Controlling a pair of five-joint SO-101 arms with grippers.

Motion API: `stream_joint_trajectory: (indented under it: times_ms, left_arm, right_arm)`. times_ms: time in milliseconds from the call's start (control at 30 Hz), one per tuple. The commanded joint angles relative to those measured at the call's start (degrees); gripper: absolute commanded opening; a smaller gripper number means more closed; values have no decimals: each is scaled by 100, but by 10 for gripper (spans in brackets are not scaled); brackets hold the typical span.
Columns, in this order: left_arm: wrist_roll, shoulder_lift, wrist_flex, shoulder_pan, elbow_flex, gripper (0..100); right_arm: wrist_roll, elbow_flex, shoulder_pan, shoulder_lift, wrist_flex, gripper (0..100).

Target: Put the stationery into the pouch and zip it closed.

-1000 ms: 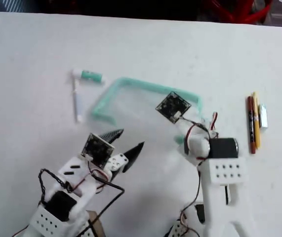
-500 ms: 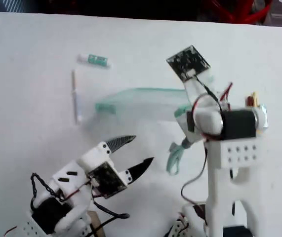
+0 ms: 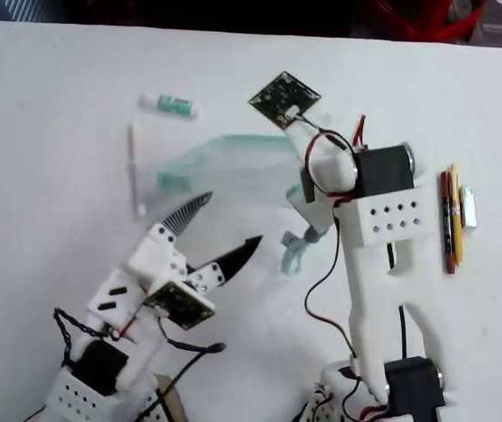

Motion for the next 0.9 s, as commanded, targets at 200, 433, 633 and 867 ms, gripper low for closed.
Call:
stream_joint_trajectory:
  times_ms: [200,433,633,867]
  left_arm:
    - [-554,84,-466,-13,308,335]
    - [-580,84,-237,-233,308,335]
    - [-571,84,-396,-189,308,335]
    - [-536,84,-211,127,308,334]
  right_arm:
    - [18,-237,-1147,-409,40,19]
    - [53,-193,-1358,-1156,48,19]
    - [519,202,-1771,-1789,57,19]
    - [1116,862,-2105,-3319,48,19]
